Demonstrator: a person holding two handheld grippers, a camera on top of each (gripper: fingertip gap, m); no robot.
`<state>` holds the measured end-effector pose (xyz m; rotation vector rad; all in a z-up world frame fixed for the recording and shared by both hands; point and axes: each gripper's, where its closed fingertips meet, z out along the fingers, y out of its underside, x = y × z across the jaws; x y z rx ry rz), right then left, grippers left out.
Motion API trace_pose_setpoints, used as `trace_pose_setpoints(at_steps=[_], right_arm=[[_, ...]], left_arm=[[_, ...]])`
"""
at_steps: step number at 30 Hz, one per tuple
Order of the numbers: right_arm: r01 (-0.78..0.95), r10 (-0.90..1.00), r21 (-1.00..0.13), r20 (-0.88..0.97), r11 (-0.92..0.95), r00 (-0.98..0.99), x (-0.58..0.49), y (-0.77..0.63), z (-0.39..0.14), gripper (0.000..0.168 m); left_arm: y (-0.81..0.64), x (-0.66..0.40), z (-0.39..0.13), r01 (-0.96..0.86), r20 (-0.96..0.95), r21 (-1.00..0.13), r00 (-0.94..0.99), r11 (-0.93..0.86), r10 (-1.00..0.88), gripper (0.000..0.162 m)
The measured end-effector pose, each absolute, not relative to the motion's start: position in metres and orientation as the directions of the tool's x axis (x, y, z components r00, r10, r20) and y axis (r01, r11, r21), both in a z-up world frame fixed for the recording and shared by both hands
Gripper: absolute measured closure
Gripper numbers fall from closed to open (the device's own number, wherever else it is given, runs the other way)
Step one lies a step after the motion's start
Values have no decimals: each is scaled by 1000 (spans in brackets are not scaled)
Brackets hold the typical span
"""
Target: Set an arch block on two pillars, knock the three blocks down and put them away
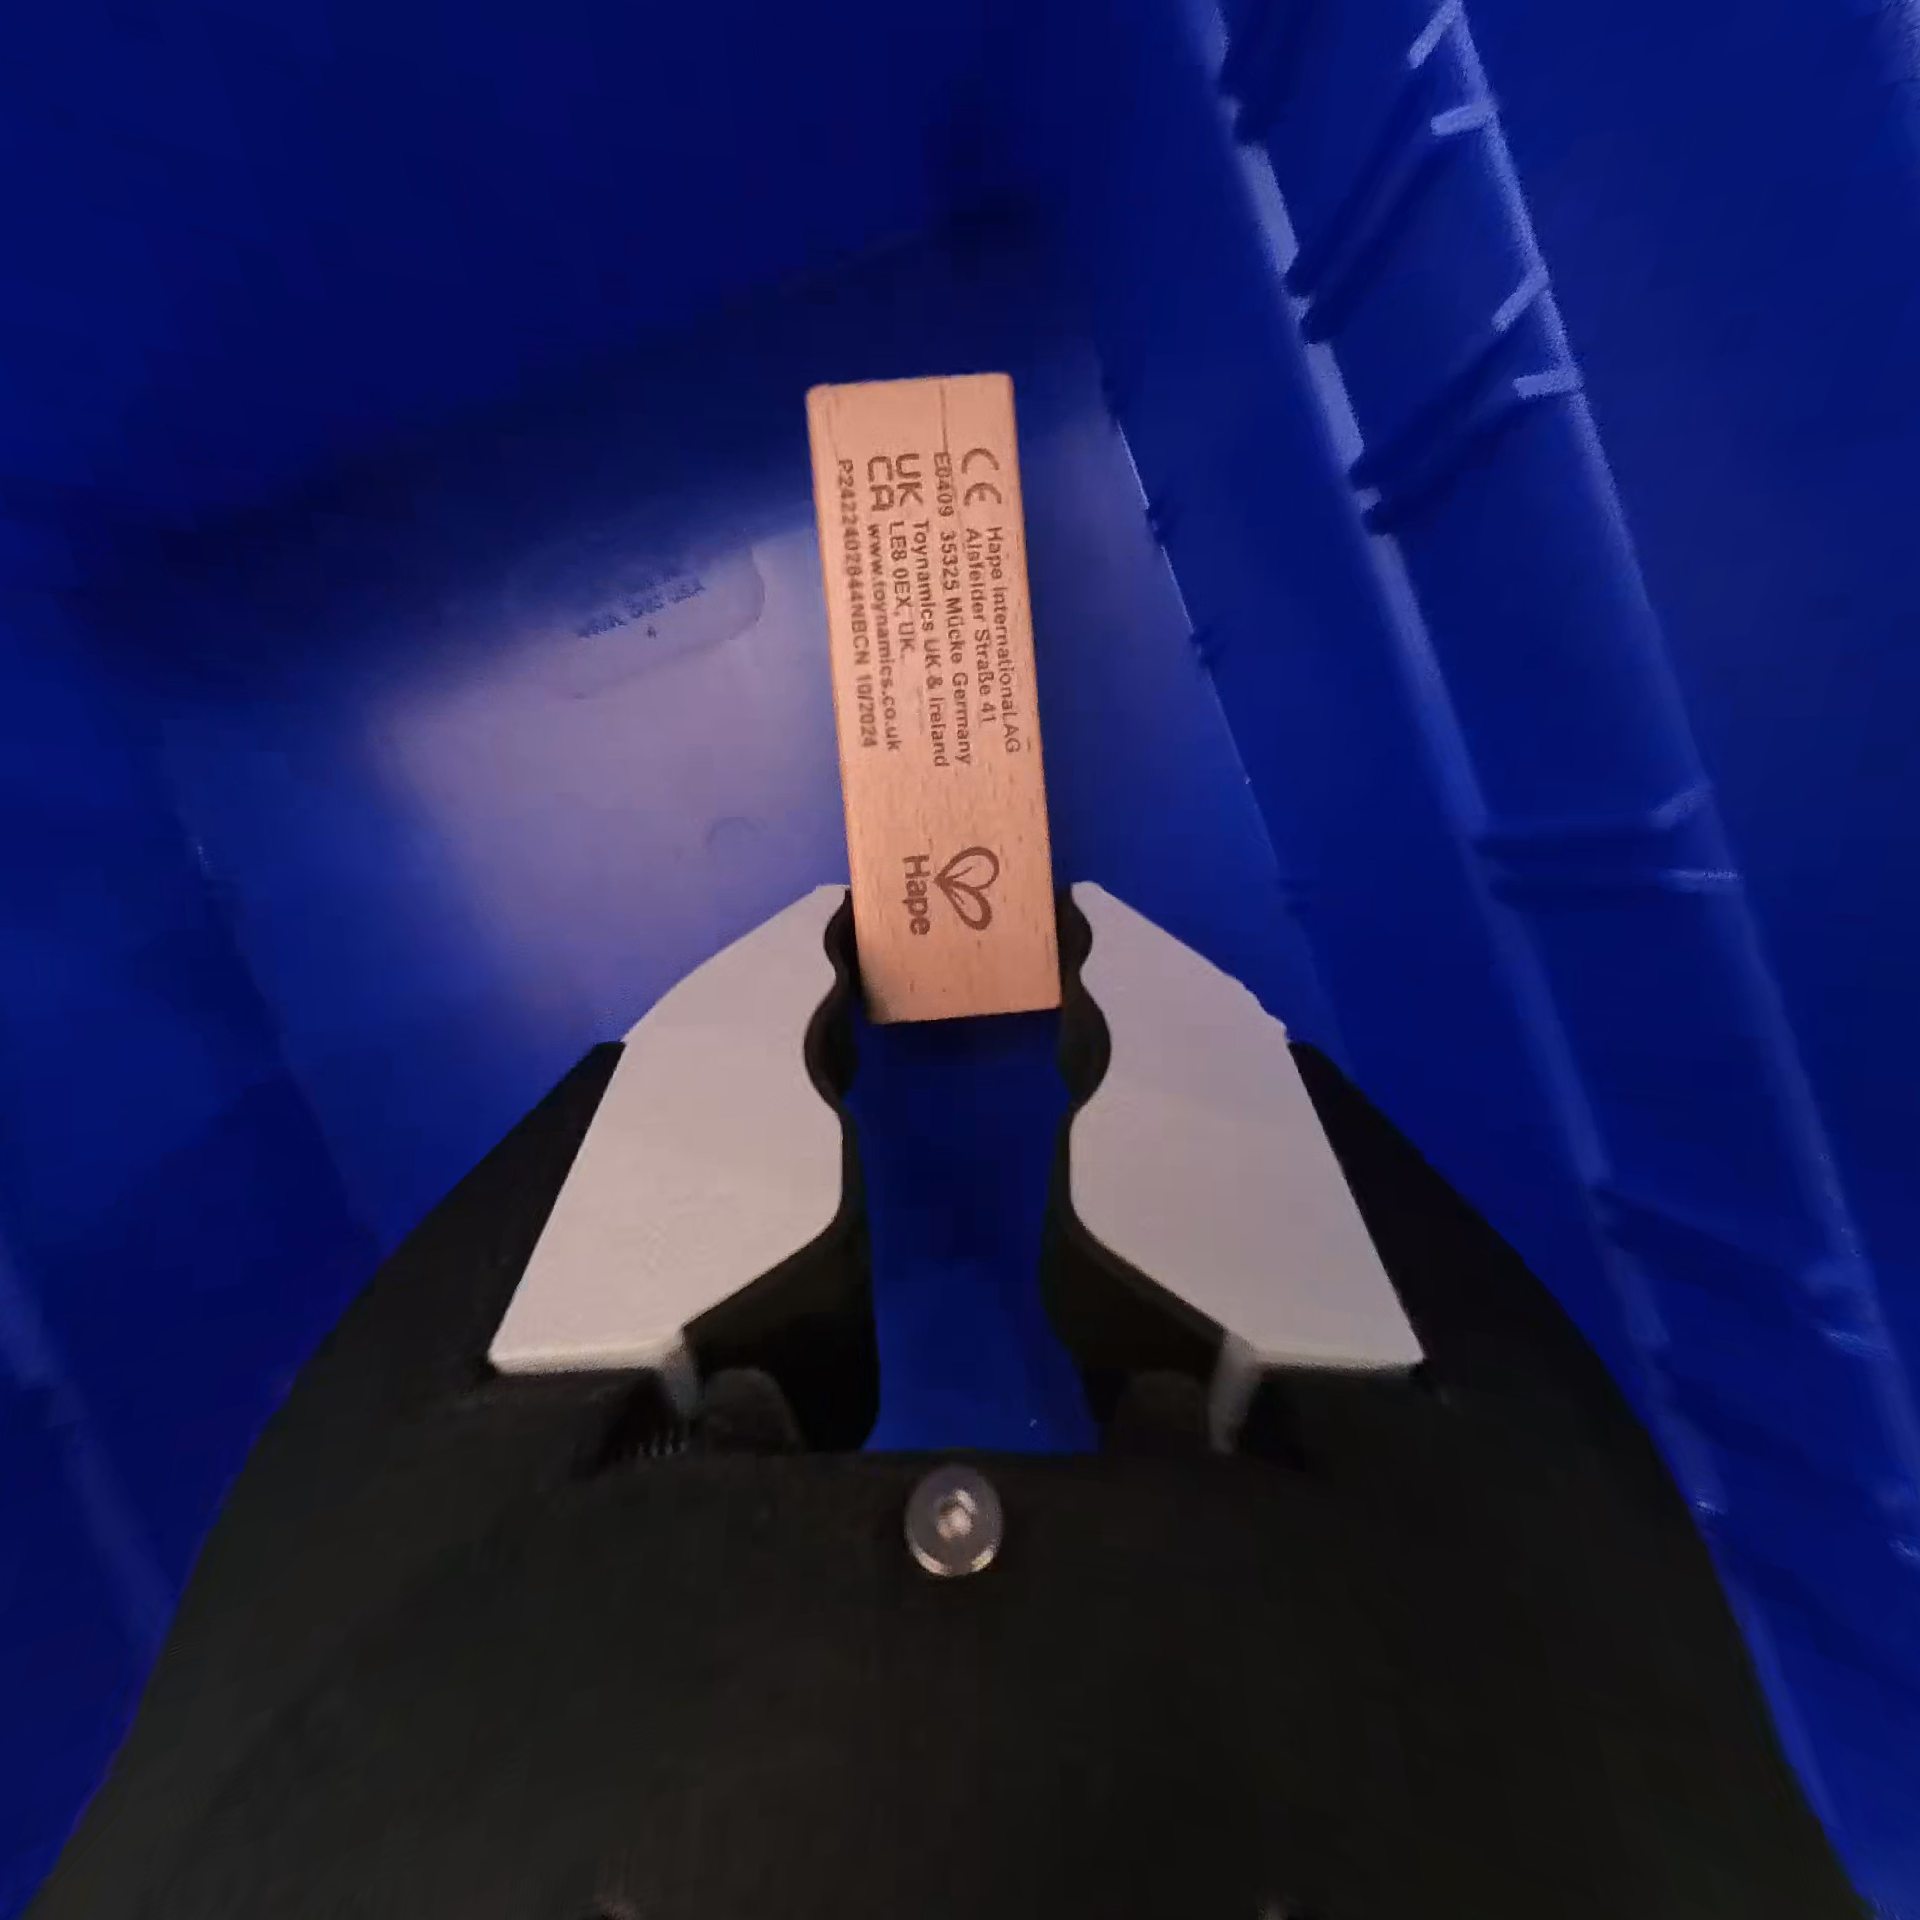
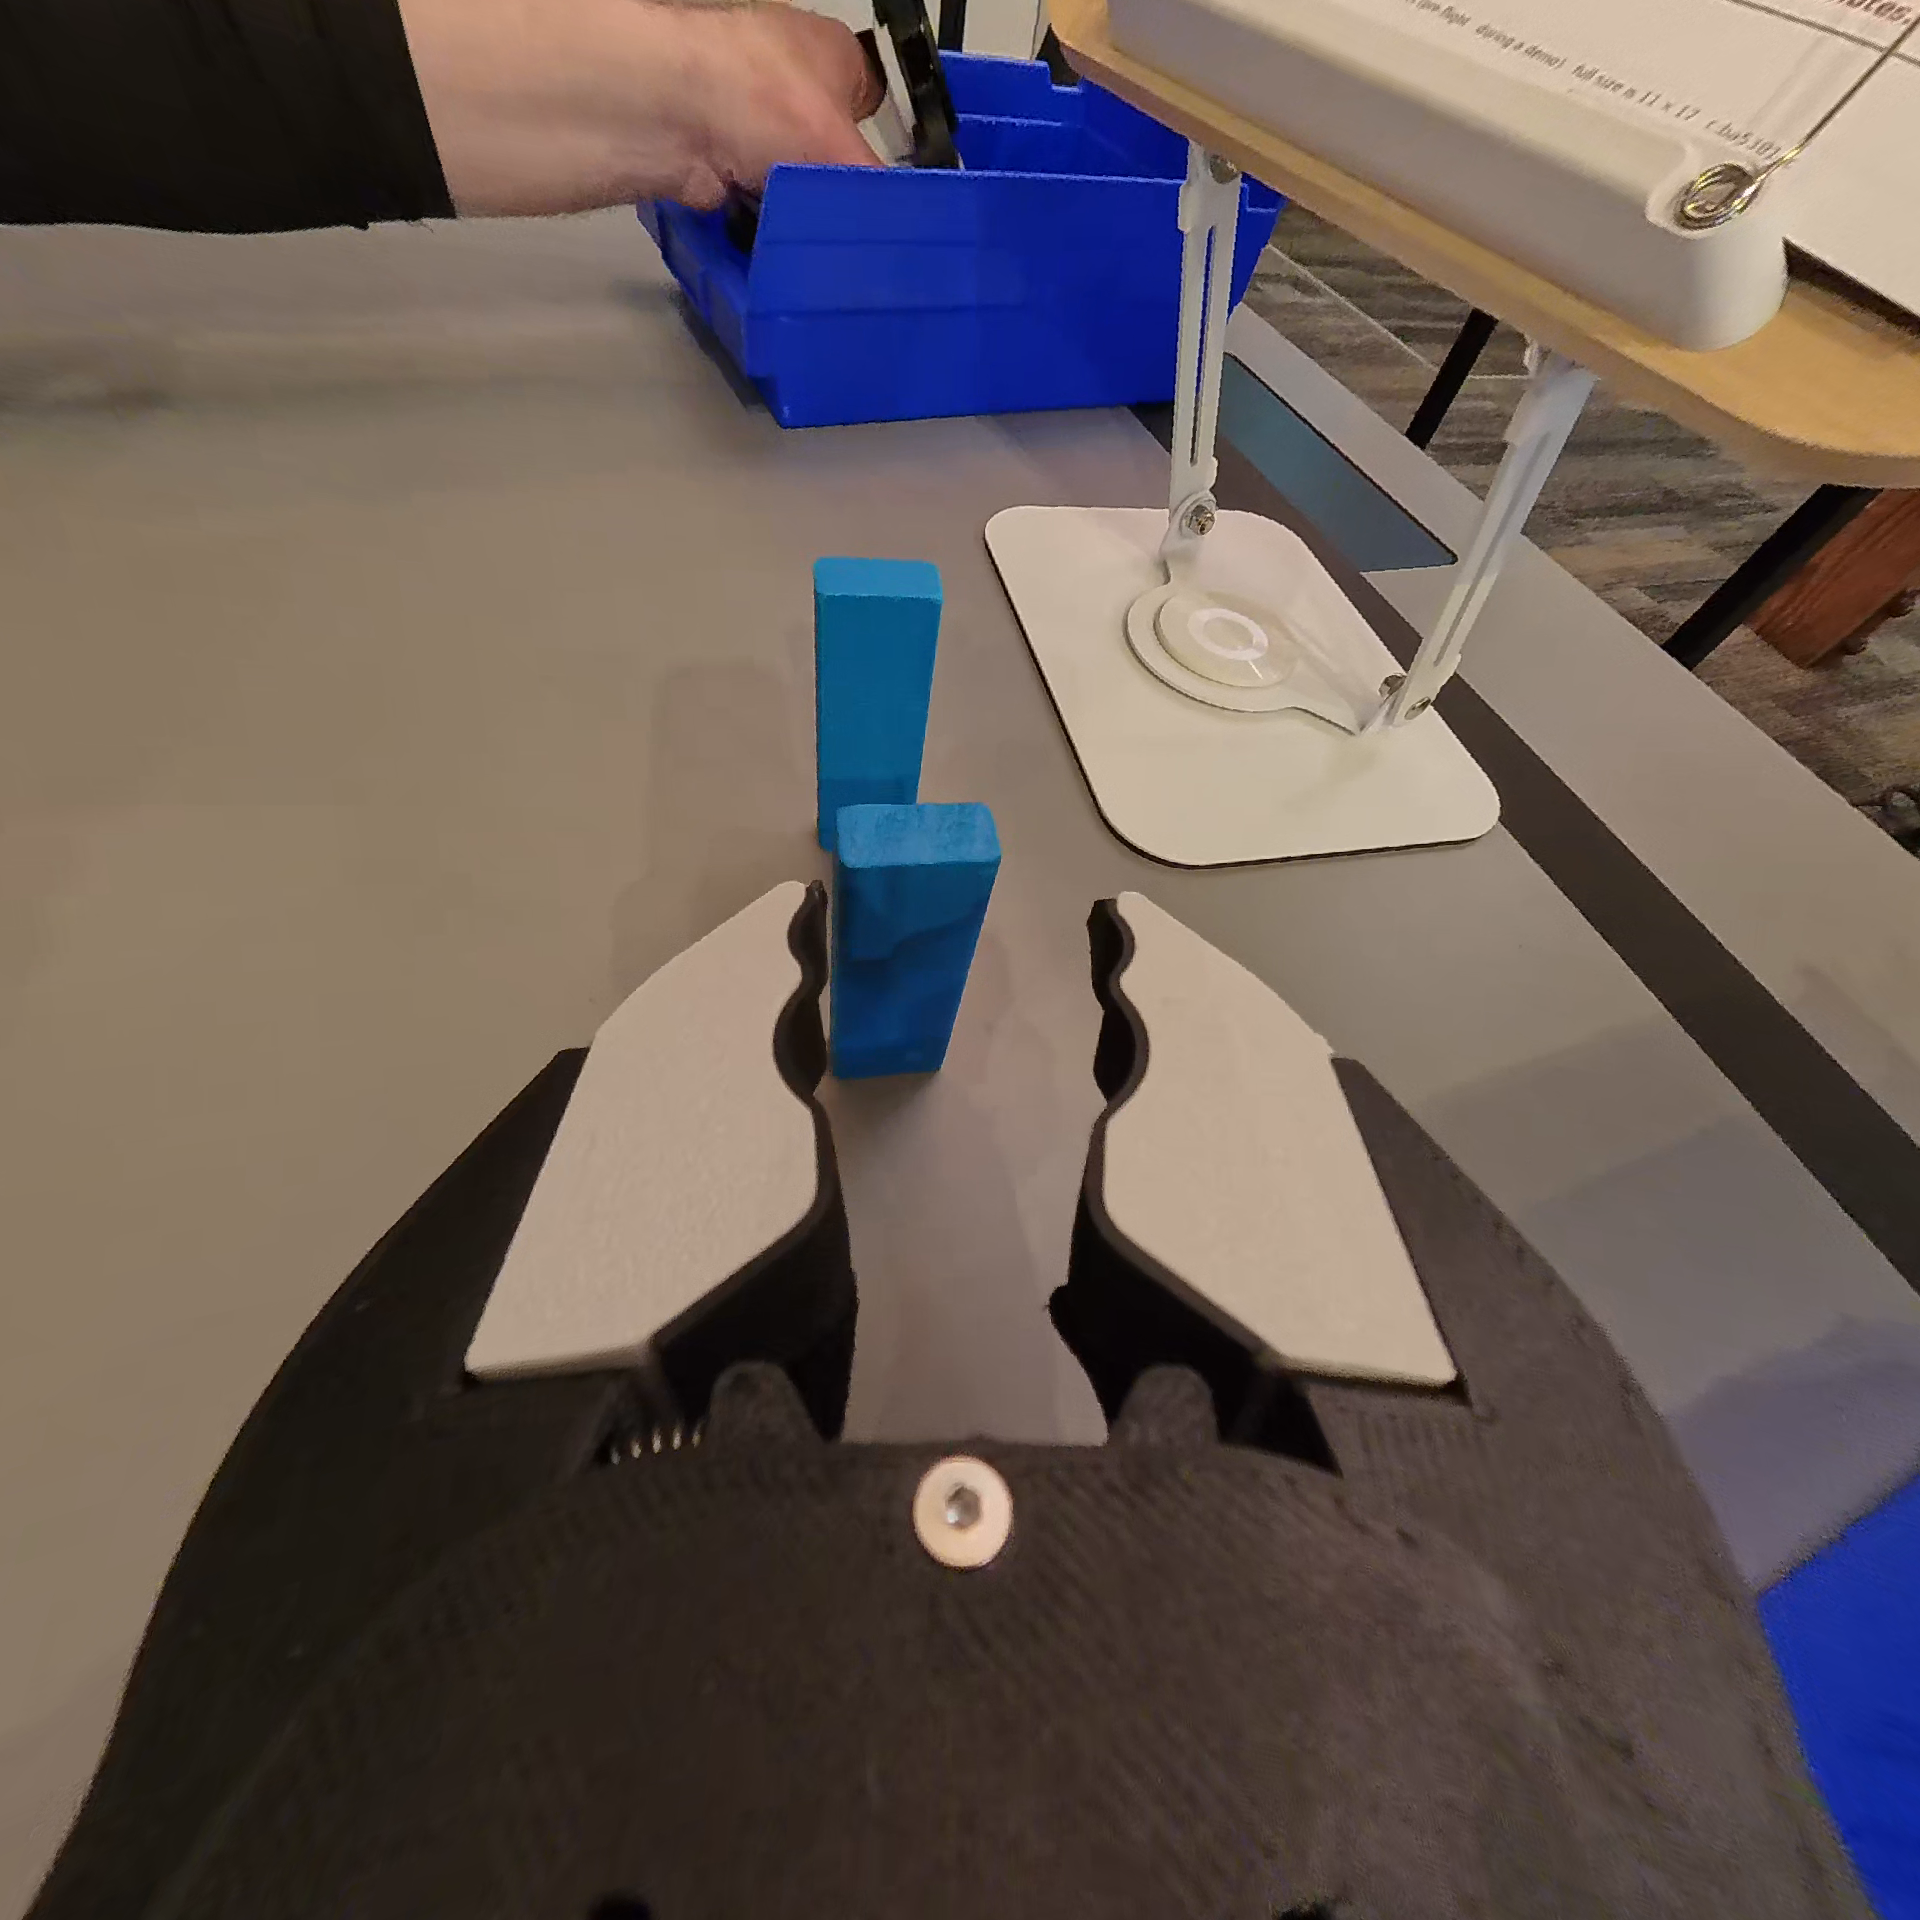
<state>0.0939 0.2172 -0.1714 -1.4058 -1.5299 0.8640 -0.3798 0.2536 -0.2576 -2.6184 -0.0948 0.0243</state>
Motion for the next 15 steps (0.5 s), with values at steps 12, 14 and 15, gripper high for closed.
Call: trace_pose_setpoints(at_steps=[12, 14, 15], right_arm=[[368, 943, -893, 317, 260, 104, 113, 210, -97, 118], [387, 932, -871, 355, 304, 69, 104, 192, -79, 116], [398, 927, -857, 372, 326, 42, 96, 182, -71, 114]], left_arm=[[150, -328, -110, -115, -42, -791, 990, -600, -134, 128], [126, -298, -87, -147, -52, -833, 980, -533, -190, 128], [116, -279, -82, -187, -69, -837, 968, -514, -240, 128]])
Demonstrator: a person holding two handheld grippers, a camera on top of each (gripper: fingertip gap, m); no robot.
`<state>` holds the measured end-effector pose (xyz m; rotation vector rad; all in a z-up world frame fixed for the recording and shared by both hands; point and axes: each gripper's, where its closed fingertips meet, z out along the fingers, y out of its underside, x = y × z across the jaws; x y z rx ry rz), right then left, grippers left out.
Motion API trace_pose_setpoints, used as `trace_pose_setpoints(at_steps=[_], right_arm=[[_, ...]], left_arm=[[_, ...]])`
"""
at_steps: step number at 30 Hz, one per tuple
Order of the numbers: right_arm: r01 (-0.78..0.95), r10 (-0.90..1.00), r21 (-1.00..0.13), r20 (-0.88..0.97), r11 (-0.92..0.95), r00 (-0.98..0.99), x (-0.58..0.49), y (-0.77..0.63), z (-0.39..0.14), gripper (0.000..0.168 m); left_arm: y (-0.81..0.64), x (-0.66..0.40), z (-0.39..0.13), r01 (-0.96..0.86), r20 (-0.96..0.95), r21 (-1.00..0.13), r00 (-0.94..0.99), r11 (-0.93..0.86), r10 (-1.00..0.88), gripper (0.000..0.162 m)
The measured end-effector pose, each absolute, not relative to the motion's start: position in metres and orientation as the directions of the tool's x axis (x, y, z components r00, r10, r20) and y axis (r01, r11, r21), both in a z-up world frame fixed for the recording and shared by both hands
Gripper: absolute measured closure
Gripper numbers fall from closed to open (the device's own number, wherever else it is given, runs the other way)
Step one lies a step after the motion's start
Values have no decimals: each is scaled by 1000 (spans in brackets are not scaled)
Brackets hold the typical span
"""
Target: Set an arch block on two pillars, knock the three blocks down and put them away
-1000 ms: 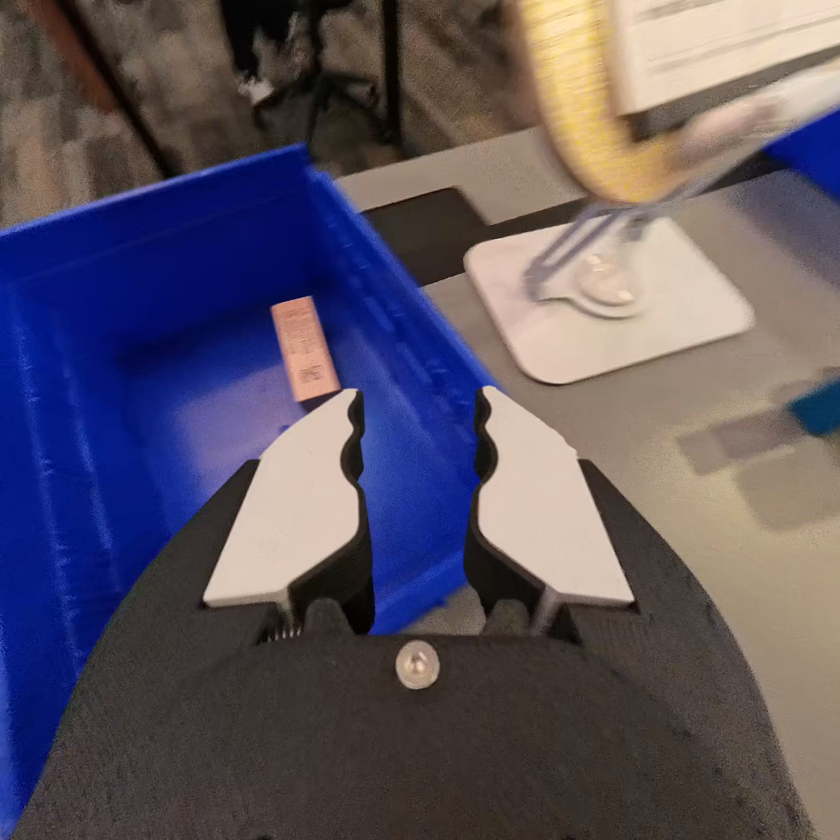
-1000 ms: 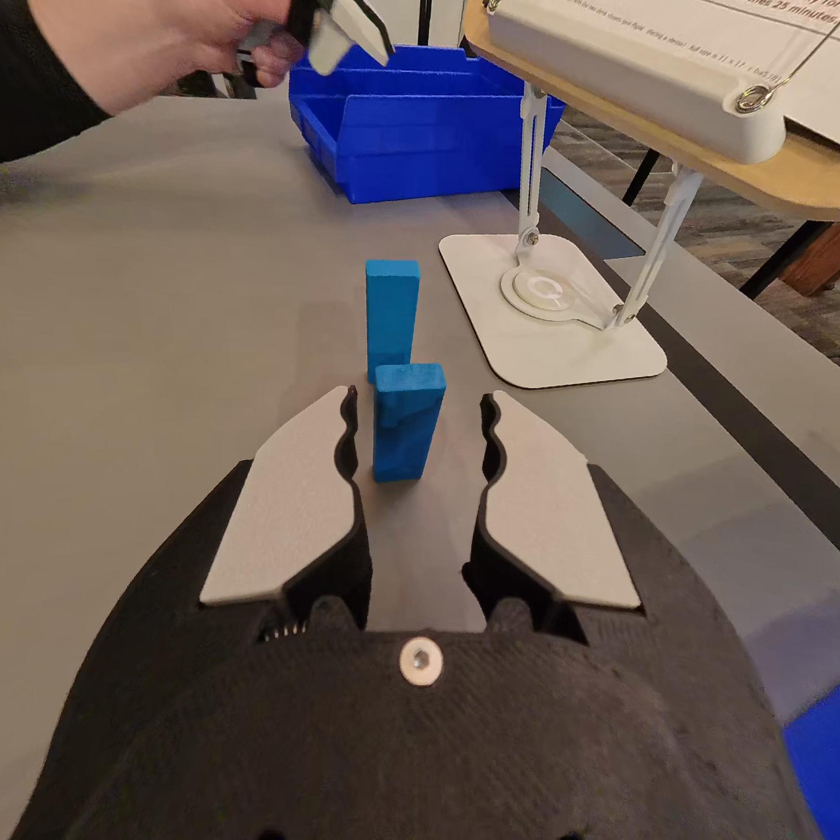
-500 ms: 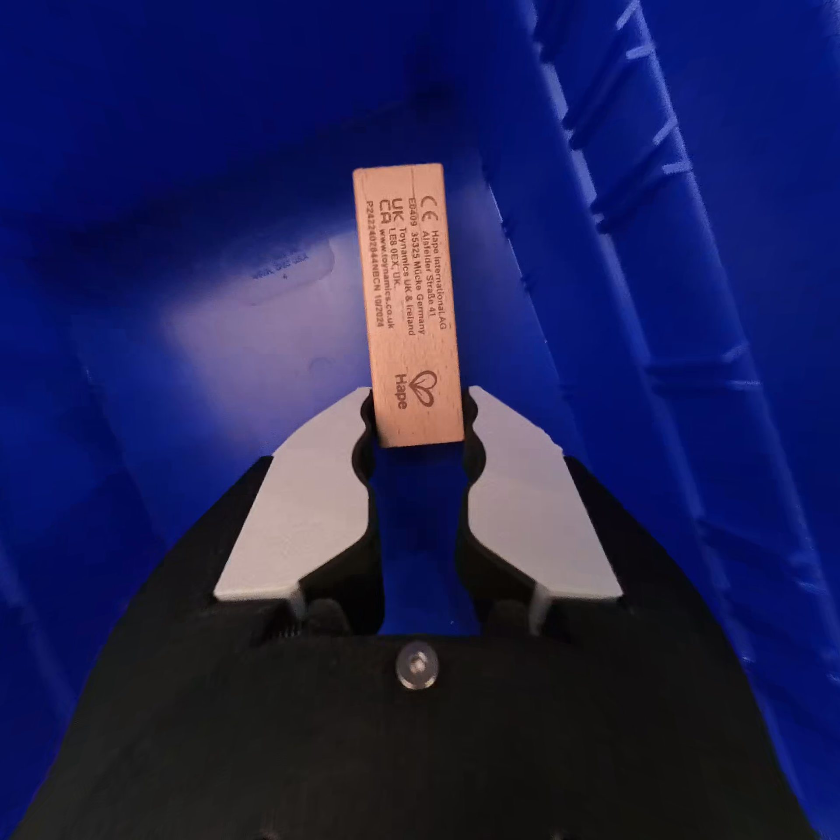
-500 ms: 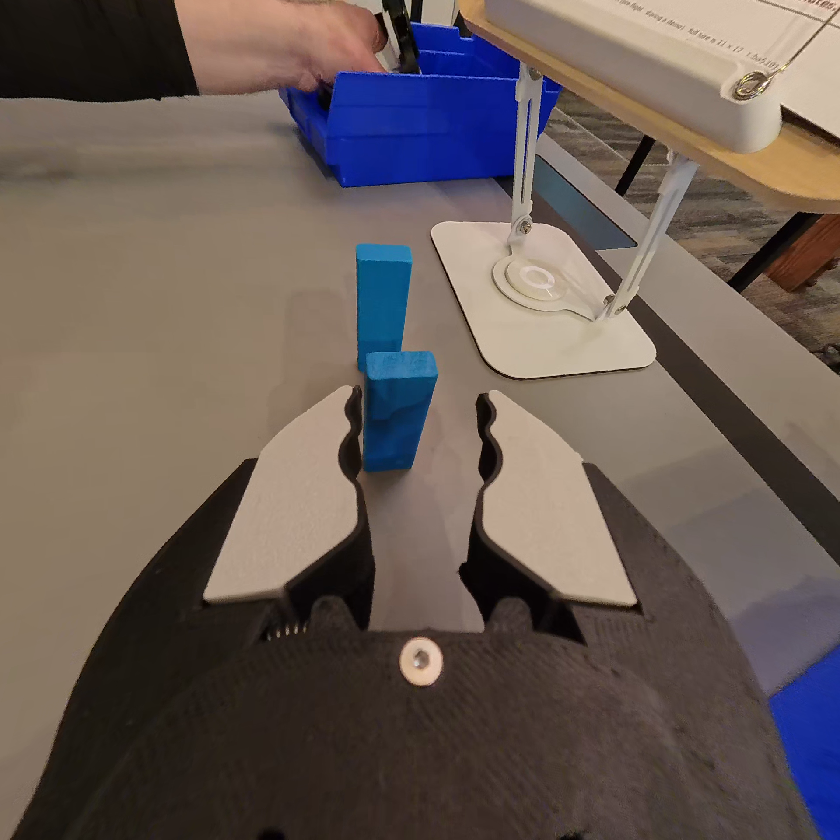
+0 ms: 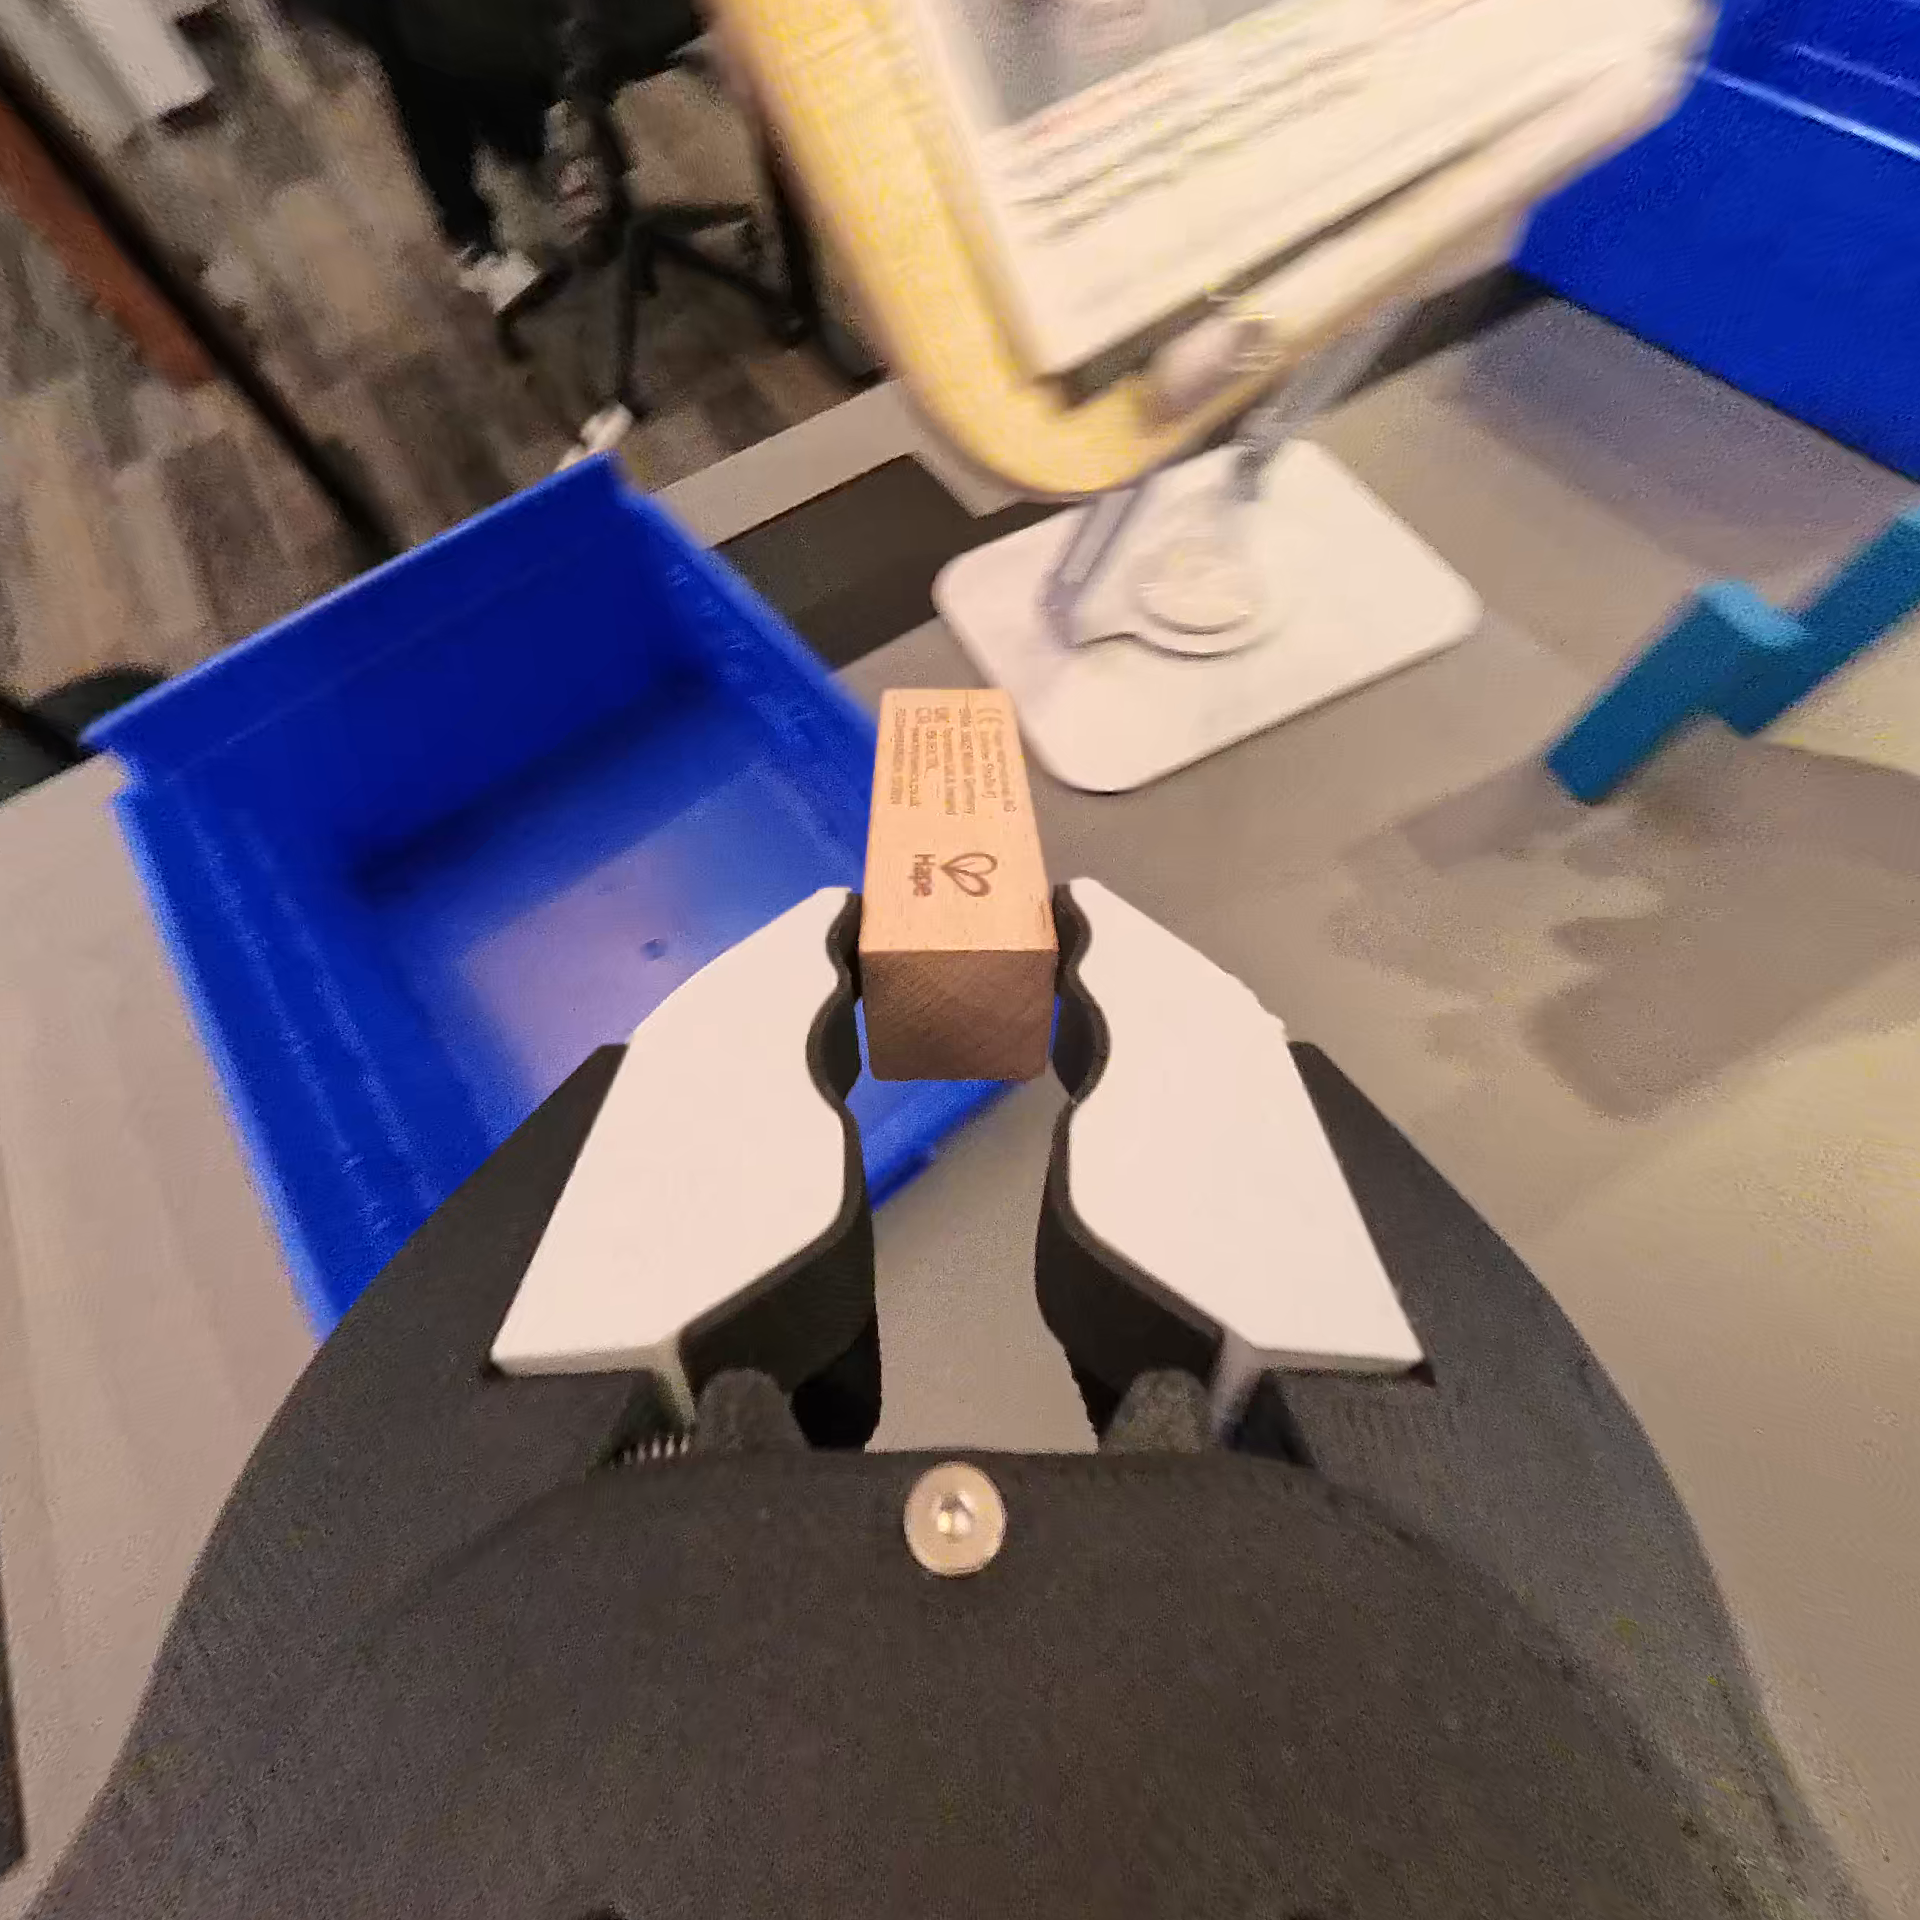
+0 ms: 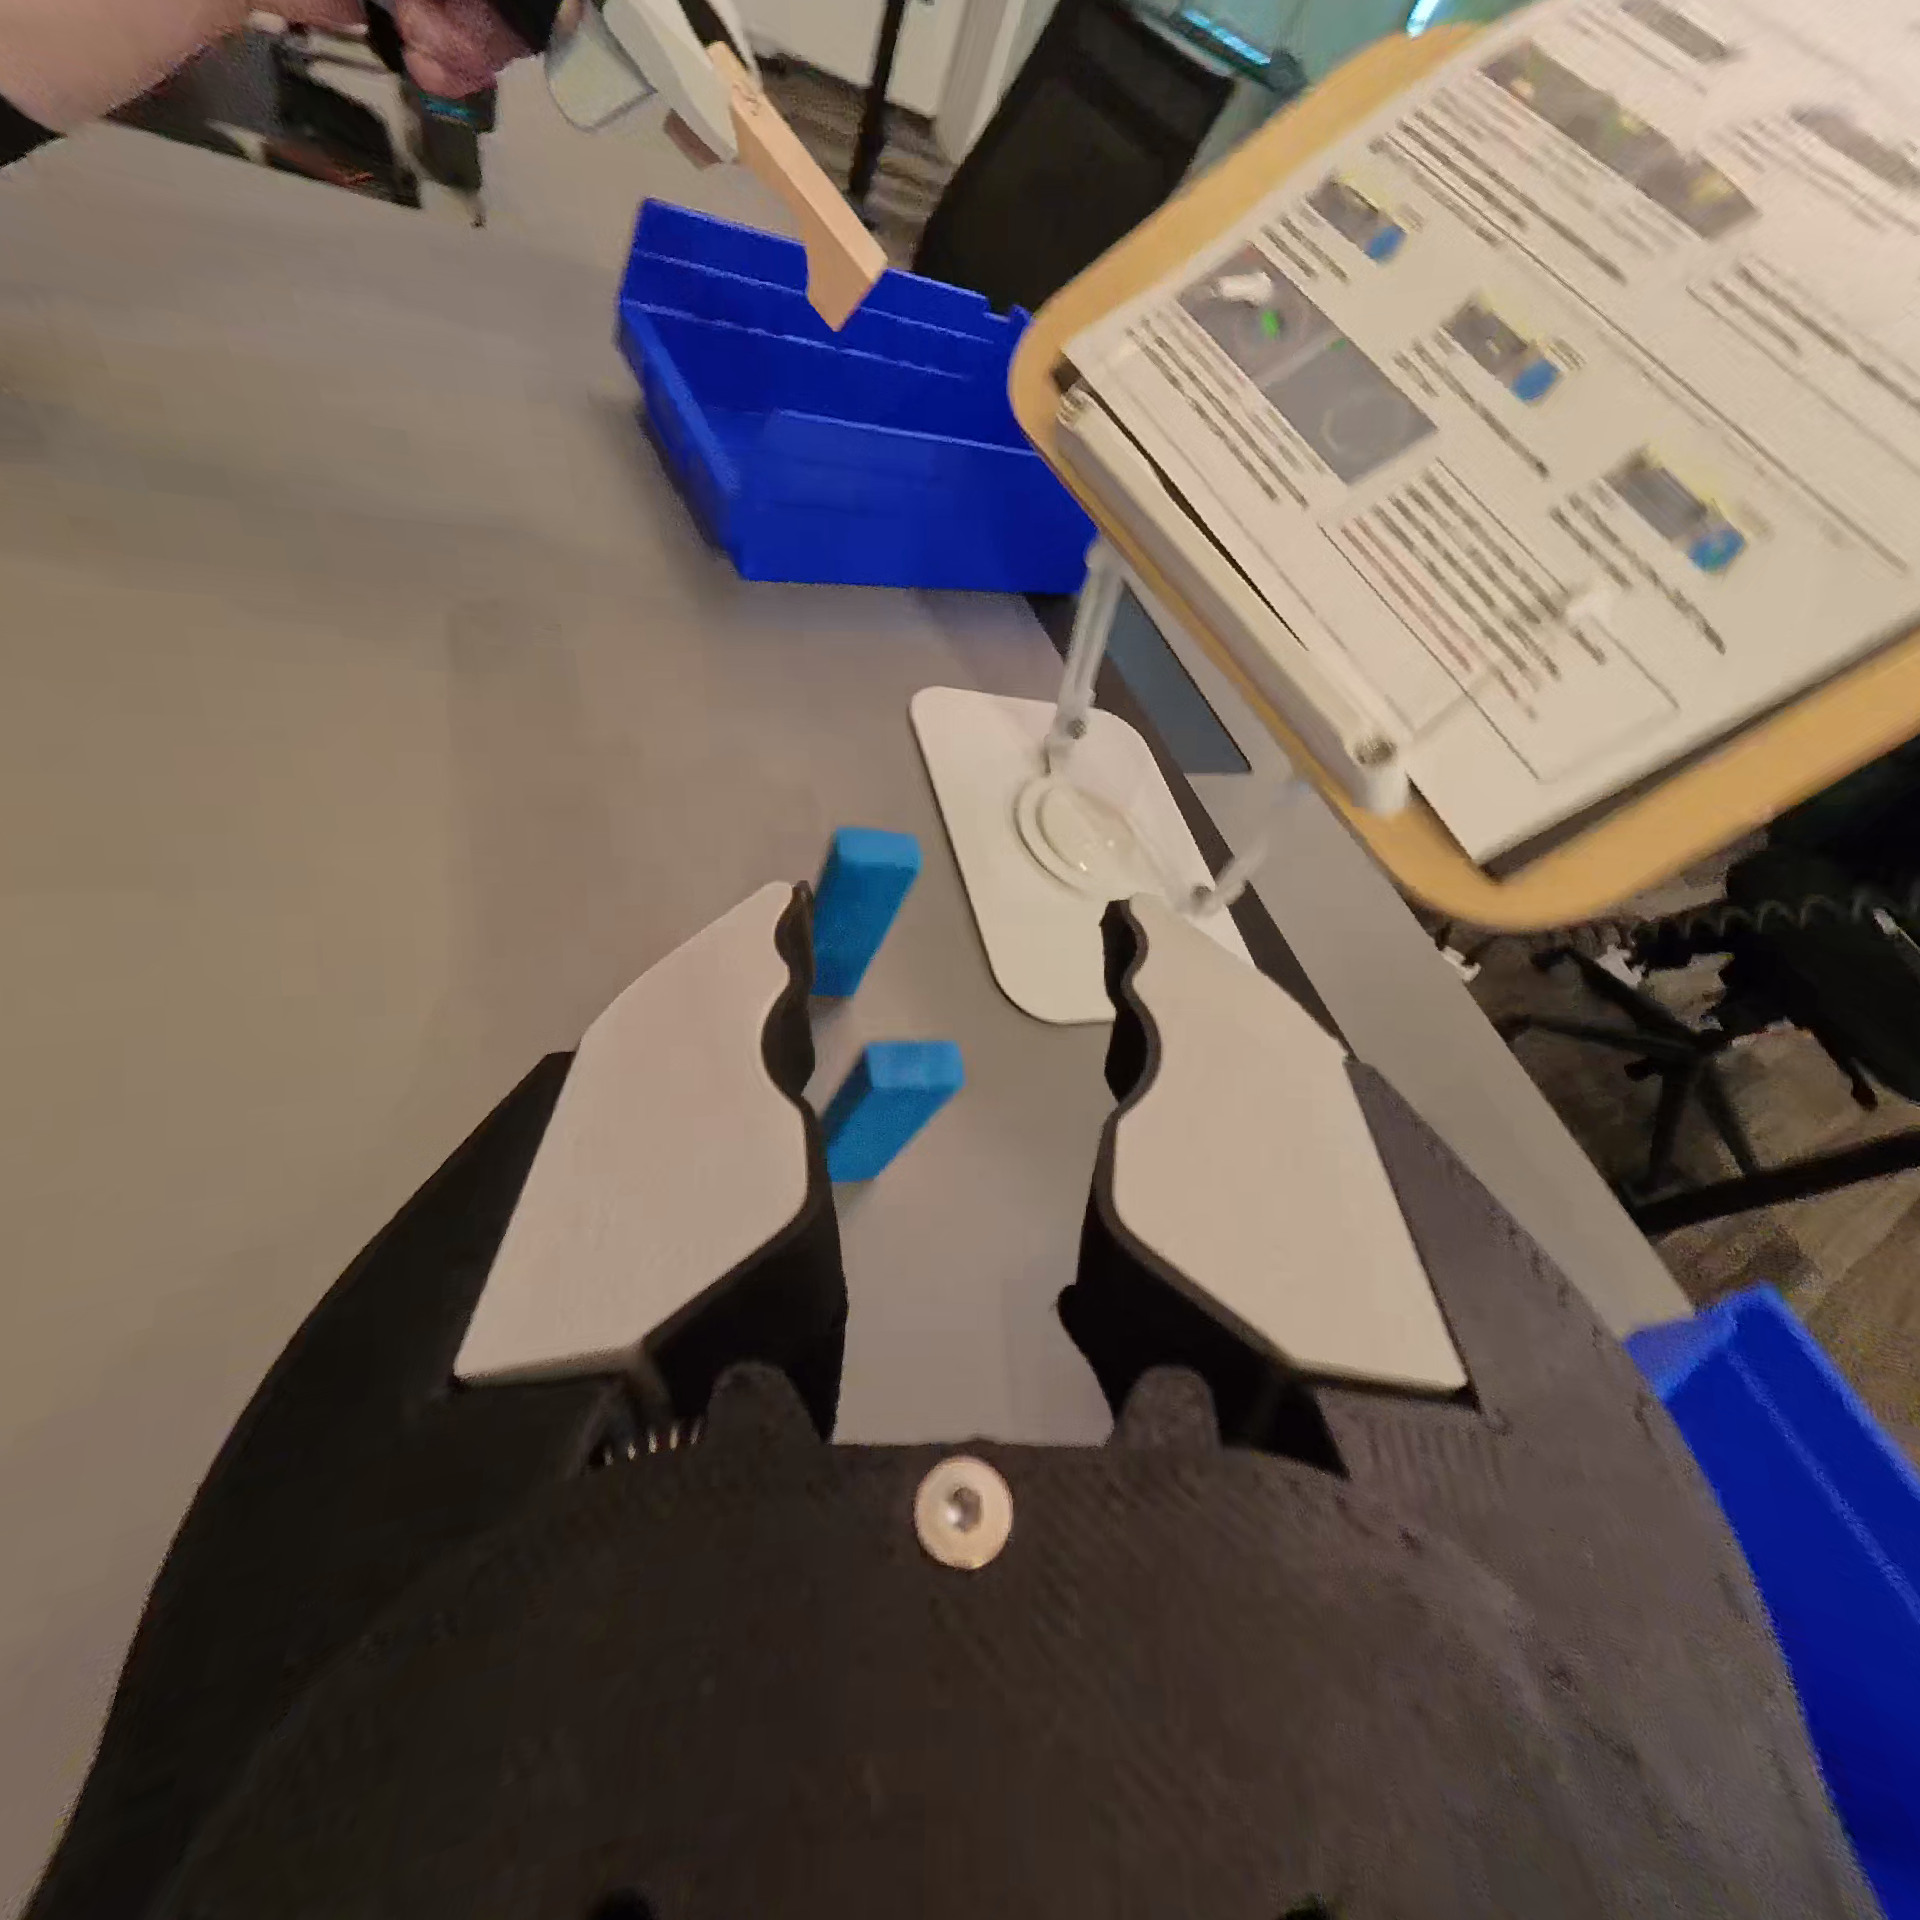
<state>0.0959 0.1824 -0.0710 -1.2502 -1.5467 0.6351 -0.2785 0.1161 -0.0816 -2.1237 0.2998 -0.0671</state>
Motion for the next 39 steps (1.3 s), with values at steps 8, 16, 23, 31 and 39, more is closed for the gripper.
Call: trace_pose_setpoints(at_steps=[8, 16, 23, 31, 39], right_arm=[[500, 858, -699, 377, 511, -350, 15, 105, -55, 109], [655, 819, -503, 240, 564, -521, -4, 99, -100, 119], [687, 829, -472, 225, 553, -512, -7, 105, -104, 137], [837, 916, -373, 184, 401, -357, 17, 155, -88, 137], [954, 953, -119, 170, 274, -253, 45, 201, -114, 138]], left_arm=[[89, -86, -94, -450, -126, -840, 705, -302, -698, 128], [94, -17, -103, -428, -60, -875, 562, -228, -825, 128], [97, -12, -93, -355, -31, -914, 547, -198, -837, 128], [114, -41, -88, -223, -4, -956, 659, -190, -752, 127], [141, -70, -127, -111, 122, -951, 725, -289, -678, 136]])
